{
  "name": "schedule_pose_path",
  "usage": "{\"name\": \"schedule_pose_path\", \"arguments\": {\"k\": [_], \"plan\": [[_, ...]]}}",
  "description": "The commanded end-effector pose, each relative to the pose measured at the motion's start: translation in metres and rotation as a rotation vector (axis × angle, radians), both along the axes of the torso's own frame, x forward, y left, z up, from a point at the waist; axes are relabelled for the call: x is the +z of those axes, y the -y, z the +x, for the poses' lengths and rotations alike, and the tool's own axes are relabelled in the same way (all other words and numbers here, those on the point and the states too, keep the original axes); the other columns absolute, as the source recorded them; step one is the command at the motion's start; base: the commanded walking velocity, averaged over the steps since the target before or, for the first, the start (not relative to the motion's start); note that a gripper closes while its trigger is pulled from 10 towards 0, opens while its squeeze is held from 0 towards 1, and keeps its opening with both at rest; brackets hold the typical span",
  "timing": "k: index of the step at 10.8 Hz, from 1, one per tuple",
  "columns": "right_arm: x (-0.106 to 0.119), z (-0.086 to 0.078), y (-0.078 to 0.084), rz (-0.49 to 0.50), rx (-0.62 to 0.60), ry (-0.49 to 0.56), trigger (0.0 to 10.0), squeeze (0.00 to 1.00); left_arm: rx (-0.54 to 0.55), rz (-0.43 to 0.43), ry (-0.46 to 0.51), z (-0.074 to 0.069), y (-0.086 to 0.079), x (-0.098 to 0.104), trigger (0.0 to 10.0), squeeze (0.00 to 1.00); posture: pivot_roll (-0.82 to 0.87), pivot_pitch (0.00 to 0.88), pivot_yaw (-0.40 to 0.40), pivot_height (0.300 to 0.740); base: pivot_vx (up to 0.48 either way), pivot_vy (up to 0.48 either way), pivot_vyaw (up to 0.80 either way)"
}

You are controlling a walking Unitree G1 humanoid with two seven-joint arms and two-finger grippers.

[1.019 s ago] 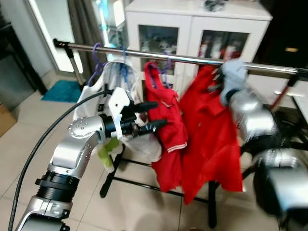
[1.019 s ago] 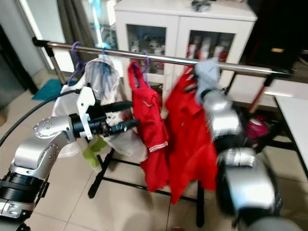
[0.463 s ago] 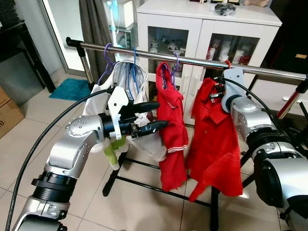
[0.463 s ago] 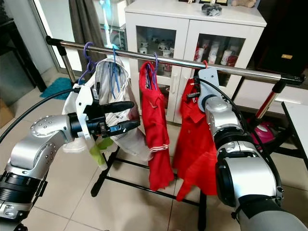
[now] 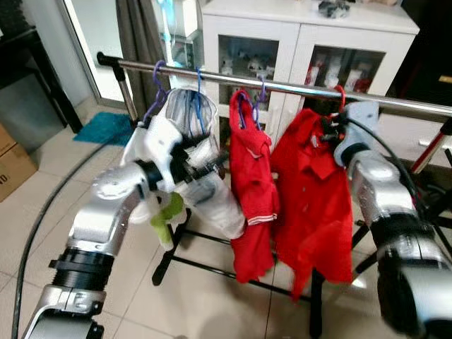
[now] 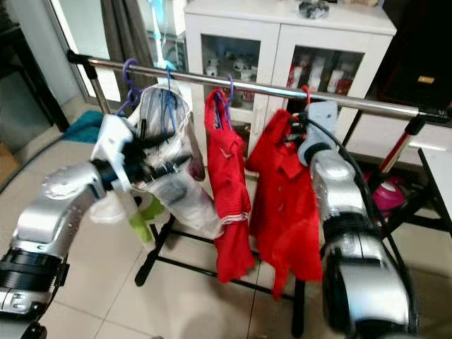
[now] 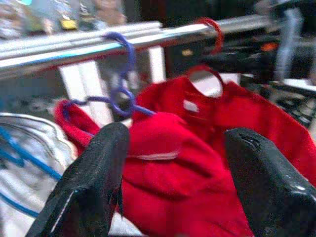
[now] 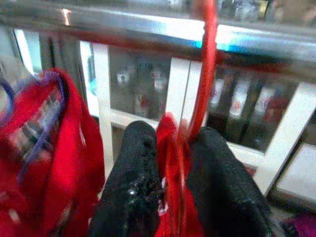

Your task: Hang hanger

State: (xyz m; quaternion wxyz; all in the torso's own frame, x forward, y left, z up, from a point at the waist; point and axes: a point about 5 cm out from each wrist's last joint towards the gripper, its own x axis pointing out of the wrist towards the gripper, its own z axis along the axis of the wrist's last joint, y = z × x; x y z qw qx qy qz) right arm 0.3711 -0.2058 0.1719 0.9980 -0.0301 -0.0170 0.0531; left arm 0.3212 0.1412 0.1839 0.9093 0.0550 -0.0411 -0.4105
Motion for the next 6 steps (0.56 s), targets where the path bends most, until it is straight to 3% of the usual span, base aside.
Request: {"name": "schedule_pose_path", "arguments": {"k": [1,3,4,5,6], "plan": [[0.014,-0.006,-0.005,0.045,0.049,0.069,10.0,1.00,0.055,-0.007,0.019,0.000,-0.005,0.000,10.0,0.00,-0.19,0.000,0.066,0.740,0.000,0.000,0.00],[0.025,-0.049,-0.017,0.096,0.109,0.172,10.0,1.00,0.168,-0.016,0.046,-0.002,-0.008,-0.006,10.0,0.00,-0.20,0.000,0.081,0.740,0.000,0.000,0.00],[0.027,-0.072,-0.029,0.164,0.125,0.198,10.0,0.92,0.223,0.005,0.043,-0.004,-0.012,-0.011,10.0,0.00,-0.20,0.005,0.085,0.740,0.000,0.000,0.00],[0.014,-0.085,-0.039,0.229,0.123,0.151,10.0,0.00,0.257,-0.002,0.032,-0.006,-0.012,-0.013,10.0,0.00,-0.20,0.005,0.085,0.740,0.000,0.000,0.00],[-0.009,-0.102,-0.052,0.245,0.113,0.063,10.0,0.00,0.283,-0.030,0.021,-0.010,-0.007,-0.016,10.0,0.00,-0.20,0.006,0.080,0.740,0.000,0.000,0.00]]}}
